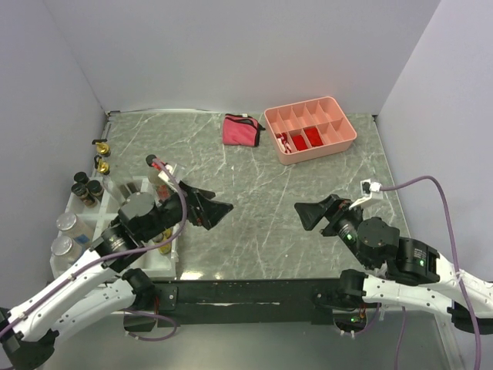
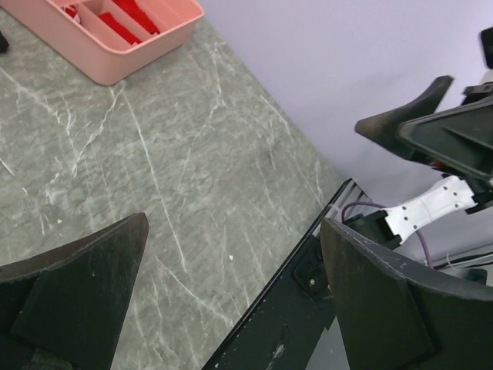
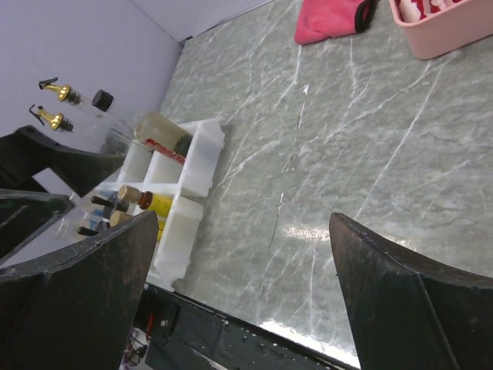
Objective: Organize the condiment bottles
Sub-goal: Reset both arms
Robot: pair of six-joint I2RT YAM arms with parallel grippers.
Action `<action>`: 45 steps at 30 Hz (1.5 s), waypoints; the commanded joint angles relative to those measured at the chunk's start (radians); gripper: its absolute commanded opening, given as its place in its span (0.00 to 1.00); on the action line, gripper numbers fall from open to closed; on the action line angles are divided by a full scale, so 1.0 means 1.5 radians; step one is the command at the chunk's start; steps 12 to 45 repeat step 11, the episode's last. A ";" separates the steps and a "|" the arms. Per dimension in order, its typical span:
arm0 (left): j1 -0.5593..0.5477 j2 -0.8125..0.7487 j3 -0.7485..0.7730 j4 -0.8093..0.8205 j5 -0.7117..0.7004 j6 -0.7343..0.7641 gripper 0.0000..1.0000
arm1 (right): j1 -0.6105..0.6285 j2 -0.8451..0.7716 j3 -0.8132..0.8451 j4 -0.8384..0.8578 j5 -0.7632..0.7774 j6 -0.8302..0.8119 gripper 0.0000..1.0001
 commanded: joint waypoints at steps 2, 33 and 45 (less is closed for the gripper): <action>0.001 -0.039 0.014 0.015 0.018 0.002 1.00 | -0.003 -0.012 -0.012 0.014 0.031 -0.003 1.00; 0.001 -0.042 0.027 0.002 0.033 0.005 0.99 | -0.003 0.002 0.000 0.009 0.033 0.000 1.00; 0.001 -0.042 0.027 0.002 0.033 0.005 0.99 | -0.003 0.002 0.000 0.009 0.033 0.000 1.00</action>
